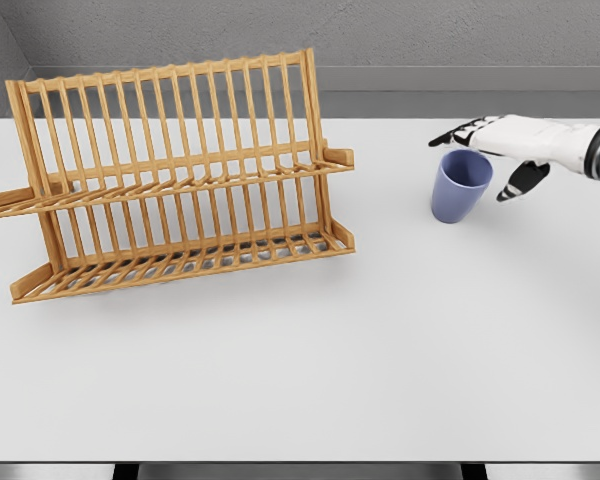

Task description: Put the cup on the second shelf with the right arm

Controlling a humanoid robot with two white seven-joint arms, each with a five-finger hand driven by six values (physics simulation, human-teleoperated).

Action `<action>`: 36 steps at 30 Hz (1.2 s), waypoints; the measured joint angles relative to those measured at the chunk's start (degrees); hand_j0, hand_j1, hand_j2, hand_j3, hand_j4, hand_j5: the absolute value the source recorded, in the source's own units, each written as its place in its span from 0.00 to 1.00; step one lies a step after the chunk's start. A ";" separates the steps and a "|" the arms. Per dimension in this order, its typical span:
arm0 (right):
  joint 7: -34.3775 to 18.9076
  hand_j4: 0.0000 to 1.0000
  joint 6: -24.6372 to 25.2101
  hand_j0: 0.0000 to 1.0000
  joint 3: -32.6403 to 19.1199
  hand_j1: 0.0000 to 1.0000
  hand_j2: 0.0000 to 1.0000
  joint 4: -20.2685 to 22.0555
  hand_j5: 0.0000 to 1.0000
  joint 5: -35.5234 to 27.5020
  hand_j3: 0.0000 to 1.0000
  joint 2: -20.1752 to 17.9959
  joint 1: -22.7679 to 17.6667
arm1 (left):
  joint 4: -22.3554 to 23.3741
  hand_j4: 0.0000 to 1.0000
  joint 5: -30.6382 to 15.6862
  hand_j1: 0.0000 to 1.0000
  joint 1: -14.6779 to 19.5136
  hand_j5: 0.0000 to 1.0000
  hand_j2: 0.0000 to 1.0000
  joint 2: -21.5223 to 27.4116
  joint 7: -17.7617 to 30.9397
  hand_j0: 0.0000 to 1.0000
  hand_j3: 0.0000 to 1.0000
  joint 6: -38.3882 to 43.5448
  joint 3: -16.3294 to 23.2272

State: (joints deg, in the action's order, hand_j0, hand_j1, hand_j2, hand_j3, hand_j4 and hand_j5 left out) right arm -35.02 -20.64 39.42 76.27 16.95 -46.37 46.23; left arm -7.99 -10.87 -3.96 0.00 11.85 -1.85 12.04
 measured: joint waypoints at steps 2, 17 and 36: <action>0.00 1.00 -0.01 1.00 0.51 1.00 1.00 -1.44 1.00 0.06 1.00 0.97 1.23 | 0.00 1.00 0.00 1.00 0.00 1.00 1.00 0.00 0.00 1.00 1.00 0.00 0.00; 0.00 1.00 -0.12 1.00 5.29 1.00 1.00 -9.05 1.00 0.21 1.00 4.83 3.78 | 0.00 1.00 0.00 1.00 0.00 1.00 1.00 0.00 0.00 1.00 1.00 0.00 0.00; 0.00 0.75 -0.01 0.75 5.80 0.75 0.75 -10.61 0.75 0.19 0.75 5.84 4.57 | 0.00 1.00 0.00 1.00 0.00 1.00 1.00 0.00 0.00 1.00 1.00 0.00 0.00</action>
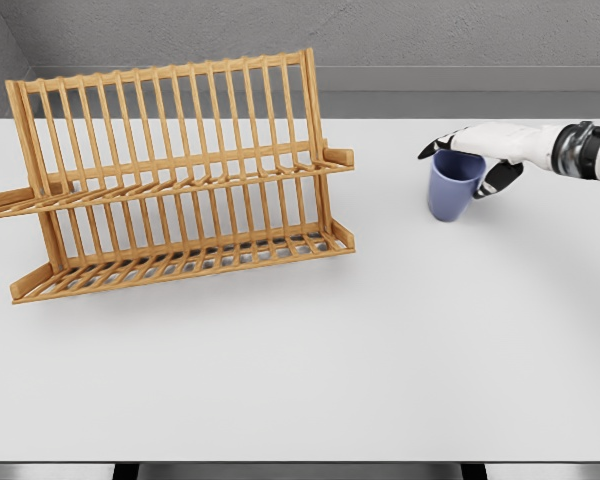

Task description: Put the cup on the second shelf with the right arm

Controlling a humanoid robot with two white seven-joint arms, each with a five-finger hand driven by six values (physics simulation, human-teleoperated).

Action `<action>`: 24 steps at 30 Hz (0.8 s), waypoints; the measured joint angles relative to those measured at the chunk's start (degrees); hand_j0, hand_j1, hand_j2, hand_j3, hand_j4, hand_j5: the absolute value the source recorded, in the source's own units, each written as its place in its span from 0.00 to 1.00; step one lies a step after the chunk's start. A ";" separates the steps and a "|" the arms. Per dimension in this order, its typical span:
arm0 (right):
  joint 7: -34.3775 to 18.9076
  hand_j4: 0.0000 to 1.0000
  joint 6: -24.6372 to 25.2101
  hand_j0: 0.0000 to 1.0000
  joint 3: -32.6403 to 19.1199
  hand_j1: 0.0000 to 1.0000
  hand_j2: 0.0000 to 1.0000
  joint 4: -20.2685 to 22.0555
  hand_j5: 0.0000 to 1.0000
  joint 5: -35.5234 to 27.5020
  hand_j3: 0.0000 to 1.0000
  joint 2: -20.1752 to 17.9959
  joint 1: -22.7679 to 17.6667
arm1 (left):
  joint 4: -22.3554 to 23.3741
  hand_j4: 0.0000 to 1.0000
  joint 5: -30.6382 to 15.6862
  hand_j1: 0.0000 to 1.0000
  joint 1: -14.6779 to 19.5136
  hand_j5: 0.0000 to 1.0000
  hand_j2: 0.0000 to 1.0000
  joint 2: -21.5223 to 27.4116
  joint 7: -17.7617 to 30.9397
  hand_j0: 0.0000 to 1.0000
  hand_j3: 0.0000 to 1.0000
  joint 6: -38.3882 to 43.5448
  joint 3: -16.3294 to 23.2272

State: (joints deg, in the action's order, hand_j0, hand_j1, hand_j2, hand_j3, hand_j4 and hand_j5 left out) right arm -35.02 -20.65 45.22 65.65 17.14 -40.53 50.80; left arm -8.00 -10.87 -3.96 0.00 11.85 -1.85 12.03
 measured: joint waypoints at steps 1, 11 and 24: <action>0.00 0.72 0.03 0.72 -0.03 0.72 0.72 0.04 0.72 -0.04 0.72 0.04 0.00 | 0.00 1.00 0.00 1.00 0.00 1.00 1.00 0.00 0.00 1.00 1.00 0.00 0.00; 0.00 0.64 -0.04 0.64 0.05 0.64 0.64 0.21 0.64 -0.04 0.64 0.14 0.70 | 0.00 1.00 0.00 1.00 0.00 1.00 1.00 0.00 0.00 1.00 1.00 0.00 0.00; -0.01 0.63 -0.08 0.63 -0.66 0.63 0.63 1.76 0.63 -0.22 0.63 0.15 2.46 | 0.00 1.00 0.00 1.00 0.00 1.00 1.00 0.00 0.00 1.00 1.00 0.00 0.00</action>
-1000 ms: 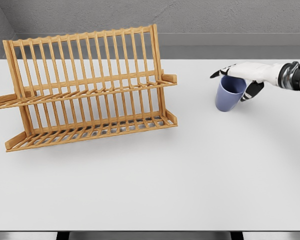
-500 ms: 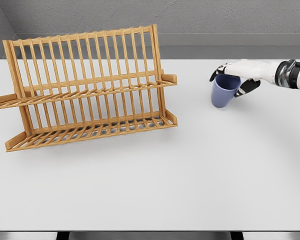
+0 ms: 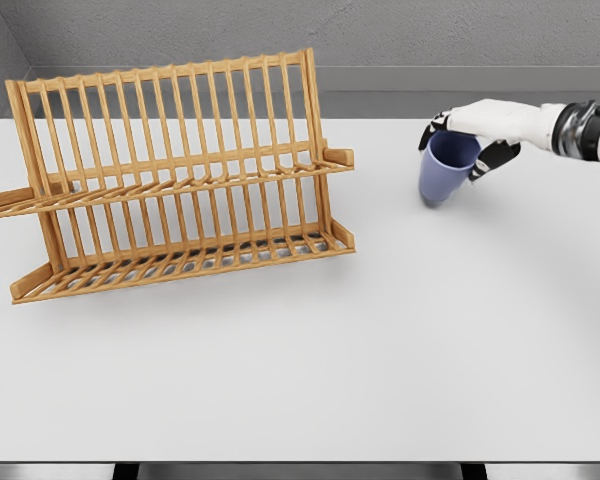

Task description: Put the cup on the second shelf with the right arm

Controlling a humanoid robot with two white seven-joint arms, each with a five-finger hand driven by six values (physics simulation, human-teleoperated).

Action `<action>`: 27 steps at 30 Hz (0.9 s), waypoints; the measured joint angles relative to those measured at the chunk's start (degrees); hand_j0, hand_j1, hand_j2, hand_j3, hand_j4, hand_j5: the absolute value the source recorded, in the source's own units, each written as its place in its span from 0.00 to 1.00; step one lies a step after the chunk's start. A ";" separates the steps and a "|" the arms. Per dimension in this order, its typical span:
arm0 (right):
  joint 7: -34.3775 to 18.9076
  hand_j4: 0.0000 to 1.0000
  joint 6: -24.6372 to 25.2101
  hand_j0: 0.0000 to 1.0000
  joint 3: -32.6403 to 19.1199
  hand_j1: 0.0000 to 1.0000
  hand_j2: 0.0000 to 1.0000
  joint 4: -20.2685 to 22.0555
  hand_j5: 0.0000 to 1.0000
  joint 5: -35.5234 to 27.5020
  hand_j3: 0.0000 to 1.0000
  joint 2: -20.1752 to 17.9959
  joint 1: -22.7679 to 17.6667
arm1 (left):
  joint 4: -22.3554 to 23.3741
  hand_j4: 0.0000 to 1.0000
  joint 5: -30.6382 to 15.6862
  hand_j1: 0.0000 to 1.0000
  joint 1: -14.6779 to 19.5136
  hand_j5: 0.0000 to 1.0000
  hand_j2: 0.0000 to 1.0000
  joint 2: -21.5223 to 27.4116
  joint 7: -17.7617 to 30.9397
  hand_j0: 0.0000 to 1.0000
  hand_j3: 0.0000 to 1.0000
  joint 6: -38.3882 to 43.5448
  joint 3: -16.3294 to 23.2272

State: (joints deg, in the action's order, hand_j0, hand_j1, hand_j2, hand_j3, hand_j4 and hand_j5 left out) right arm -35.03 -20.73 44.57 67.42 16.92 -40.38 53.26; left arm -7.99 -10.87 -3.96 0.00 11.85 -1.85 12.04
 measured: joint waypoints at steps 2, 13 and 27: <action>0.01 0.63 -0.03 0.63 -0.02 0.63 0.63 0.08 0.63 -0.02 0.63 0.00 0.44 | 0.00 1.00 0.00 1.00 0.00 1.00 1.00 0.00 0.00 1.00 1.00 0.00 0.00; 0.00 0.62 -0.72 0.62 -2.34 0.62 0.62 1.57 0.62 -0.14 0.62 0.00 1.41 | 0.00 1.00 0.00 1.00 0.00 1.00 1.00 0.00 0.00 1.00 1.00 0.00 0.00; 0.00 0.62 -0.90 0.62 -6.83 0.62 0.62 6.20 0.62 -0.17 0.62 1.45 2.55 | 0.00 1.00 0.00 1.00 0.00 1.00 1.00 0.00 0.00 1.00 1.00 0.00 0.00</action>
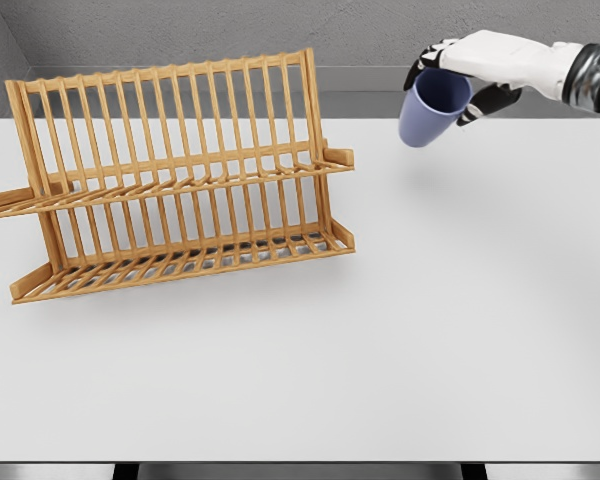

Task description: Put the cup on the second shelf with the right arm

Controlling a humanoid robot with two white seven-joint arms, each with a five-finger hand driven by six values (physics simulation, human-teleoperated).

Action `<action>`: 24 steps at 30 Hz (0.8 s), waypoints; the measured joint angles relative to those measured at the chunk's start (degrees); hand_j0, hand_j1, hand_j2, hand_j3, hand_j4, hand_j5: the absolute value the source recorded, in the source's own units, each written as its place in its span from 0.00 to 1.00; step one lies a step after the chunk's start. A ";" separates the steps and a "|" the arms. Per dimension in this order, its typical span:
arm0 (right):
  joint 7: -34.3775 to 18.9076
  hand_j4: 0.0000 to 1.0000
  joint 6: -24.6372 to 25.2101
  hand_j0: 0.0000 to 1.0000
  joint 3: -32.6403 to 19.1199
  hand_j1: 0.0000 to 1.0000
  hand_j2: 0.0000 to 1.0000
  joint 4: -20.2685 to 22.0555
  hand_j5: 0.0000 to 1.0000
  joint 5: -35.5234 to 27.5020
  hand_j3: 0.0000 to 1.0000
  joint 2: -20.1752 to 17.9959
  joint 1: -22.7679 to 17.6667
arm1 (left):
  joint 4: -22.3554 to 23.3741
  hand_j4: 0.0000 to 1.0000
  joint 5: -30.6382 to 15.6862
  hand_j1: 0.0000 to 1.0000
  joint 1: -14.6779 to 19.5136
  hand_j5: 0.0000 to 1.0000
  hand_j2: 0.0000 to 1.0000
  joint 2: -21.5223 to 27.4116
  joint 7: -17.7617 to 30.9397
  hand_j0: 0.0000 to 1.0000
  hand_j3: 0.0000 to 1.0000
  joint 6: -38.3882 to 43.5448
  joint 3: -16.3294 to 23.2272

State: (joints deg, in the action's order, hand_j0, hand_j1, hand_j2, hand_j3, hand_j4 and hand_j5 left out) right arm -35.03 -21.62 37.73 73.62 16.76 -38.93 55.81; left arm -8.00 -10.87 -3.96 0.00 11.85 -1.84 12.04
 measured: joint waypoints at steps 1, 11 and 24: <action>0.00 0.62 0.00 0.62 -0.04 0.62 0.62 0.12 0.62 -0.02 0.62 0.37 0.00 | 0.00 1.00 0.00 1.00 0.00 1.00 1.00 0.00 0.00 1.00 1.00 0.00 0.00; -0.01 0.62 0.12 0.62 -0.14 0.62 0.62 4.91 0.62 -0.02 0.62 1.15 1.05 | 0.00 1.00 0.00 1.00 0.00 1.00 1.00 0.00 0.00 1.00 1.00 0.00 0.00; -0.01 0.62 0.31 0.62 -0.12 0.62 0.62 11.63 0.62 -0.01 0.62 1.77 1.67 | 0.00 1.00 -0.01 1.00 0.00 1.00 1.00 0.00 0.00 1.00 1.00 0.00 0.00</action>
State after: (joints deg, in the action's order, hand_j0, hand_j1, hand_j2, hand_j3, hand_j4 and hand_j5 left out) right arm -35.04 -21.31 37.61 85.25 16.75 -37.16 57.48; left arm -8.00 -10.88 -3.96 0.00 11.85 -1.85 12.03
